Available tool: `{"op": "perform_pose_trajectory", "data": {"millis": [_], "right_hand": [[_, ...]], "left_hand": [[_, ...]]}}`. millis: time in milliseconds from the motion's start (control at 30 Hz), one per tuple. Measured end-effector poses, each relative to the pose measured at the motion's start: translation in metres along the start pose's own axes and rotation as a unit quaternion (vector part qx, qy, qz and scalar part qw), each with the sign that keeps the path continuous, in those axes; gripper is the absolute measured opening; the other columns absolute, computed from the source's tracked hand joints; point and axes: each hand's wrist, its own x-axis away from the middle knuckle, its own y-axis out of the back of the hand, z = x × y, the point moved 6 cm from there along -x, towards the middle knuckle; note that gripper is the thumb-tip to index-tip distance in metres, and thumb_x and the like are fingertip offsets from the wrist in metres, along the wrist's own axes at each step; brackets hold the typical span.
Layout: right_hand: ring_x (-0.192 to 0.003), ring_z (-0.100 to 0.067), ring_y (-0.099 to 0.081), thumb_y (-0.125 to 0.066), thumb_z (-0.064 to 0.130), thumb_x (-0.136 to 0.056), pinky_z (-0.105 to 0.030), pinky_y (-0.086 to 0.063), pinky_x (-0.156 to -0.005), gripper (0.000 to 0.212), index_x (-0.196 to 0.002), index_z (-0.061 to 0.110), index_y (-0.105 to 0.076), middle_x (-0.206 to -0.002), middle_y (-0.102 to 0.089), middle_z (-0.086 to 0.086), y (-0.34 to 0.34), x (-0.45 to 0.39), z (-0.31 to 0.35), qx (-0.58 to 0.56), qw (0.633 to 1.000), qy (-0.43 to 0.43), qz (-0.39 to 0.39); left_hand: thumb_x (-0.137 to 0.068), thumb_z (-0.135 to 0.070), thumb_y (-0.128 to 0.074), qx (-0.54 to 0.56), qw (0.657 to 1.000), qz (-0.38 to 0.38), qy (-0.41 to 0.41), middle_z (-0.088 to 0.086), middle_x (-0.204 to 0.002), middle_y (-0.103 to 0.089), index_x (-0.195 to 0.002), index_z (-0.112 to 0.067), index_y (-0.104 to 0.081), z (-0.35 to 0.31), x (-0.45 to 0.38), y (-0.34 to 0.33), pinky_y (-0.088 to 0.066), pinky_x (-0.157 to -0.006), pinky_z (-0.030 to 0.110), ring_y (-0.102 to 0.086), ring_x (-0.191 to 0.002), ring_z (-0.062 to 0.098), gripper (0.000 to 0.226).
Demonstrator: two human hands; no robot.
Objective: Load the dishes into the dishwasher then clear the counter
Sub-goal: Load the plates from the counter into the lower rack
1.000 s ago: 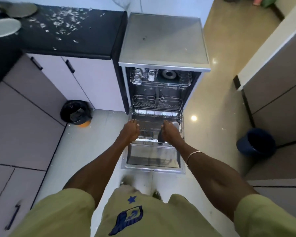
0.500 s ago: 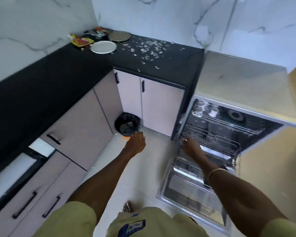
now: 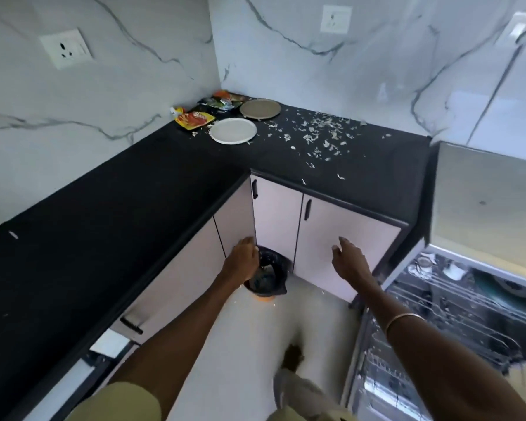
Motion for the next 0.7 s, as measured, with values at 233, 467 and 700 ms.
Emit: {"op": "perform_pose_trajectory", "data": {"millis": [233,467,700], "right_hand": [[-0.110,-0.038,-0.060,-0.045,0.013,-0.100,-0.038,-0.047,-0.084,0.028,-0.122,0.001,-0.055,-0.119,-0.063,-0.023,-0.006,-0.159,0.078,-0.043,0.998,0.042,-0.005],[-0.122,-0.035,-0.055,-0.042,0.026,-0.101,-0.039,-0.044,-0.098,0.045,-0.143,0.011,-0.045,-0.133,-0.059,-0.015,-0.017,-0.281,0.136,-0.026,0.998,0.047,0.014],[-0.114,-0.032,-0.062,-0.048,0.023,-0.098,-0.037,-0.047,-0.095,0.036,-0.131,0.014,-0.060,-0.120,-0.068,-0.012,-0.033,-0.380,0.176,-0.056,0.998,0.043,-0.003]], "left_hand": [[-0.103,-0.019,-0.032,0.040,0.998,-0.018,0.042,0.013,-0.157,-0.030,-0.152,-0.007,-0.026,0.009,-0.130,0.036,-0.025,-0.119,0.037,-0.031,-0.143,0.026,0.051],[-0.099,-0.014,-0.042,0.068,0.992,-0.077,0.073,0.012,-0.142,-0.049,-0.143,-0.008,-0.042,0.011,-0.246,0.081,-0.042,-0.107,0.041,-0.050,-0.129,0.029,0.045],[-0.091,-0.012,-0.042,0.090,0.971,-0.141,0.171,0.013,-0.116,-0.062,-0.135,-0.020,-0.049,0.042,-0.348,0.117,-0.050,-0.091,0.042,-0.059,-0.109,0.035,0.045]]}}
